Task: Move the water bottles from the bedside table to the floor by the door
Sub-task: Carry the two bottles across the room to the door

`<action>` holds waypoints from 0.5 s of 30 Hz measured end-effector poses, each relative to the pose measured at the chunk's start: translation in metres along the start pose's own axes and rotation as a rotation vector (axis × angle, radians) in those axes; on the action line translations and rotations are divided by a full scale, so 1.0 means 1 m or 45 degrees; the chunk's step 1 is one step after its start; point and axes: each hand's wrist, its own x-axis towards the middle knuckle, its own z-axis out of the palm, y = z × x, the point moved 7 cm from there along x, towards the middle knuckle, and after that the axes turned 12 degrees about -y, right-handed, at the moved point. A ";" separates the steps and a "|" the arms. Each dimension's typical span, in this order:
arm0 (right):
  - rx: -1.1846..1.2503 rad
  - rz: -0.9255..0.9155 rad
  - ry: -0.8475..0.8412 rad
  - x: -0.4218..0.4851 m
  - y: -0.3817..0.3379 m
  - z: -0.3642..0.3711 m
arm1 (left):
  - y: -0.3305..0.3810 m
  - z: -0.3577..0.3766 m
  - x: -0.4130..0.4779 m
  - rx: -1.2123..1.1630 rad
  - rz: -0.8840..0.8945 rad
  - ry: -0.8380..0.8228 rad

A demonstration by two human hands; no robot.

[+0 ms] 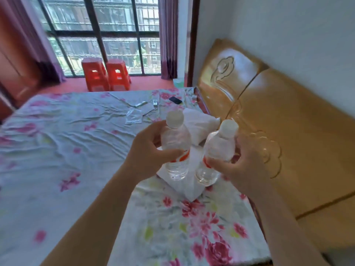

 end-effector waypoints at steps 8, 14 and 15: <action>0.055 -0.266 -0.401 0.054 -0.062 0.116 | 0.003 -0.110 -0.085 0.127 -0.122 0.422; 0.127 -0.471 -0.694 0.072 -0.110 0.192 | 0.018 -0.157 -0.162 0.289 -0.256 0.774; 0.147 -0.508 -0.744 0.071 -0.119 0.204 | 0.022 -0.162 -0.175 0.314 -0.287 0.826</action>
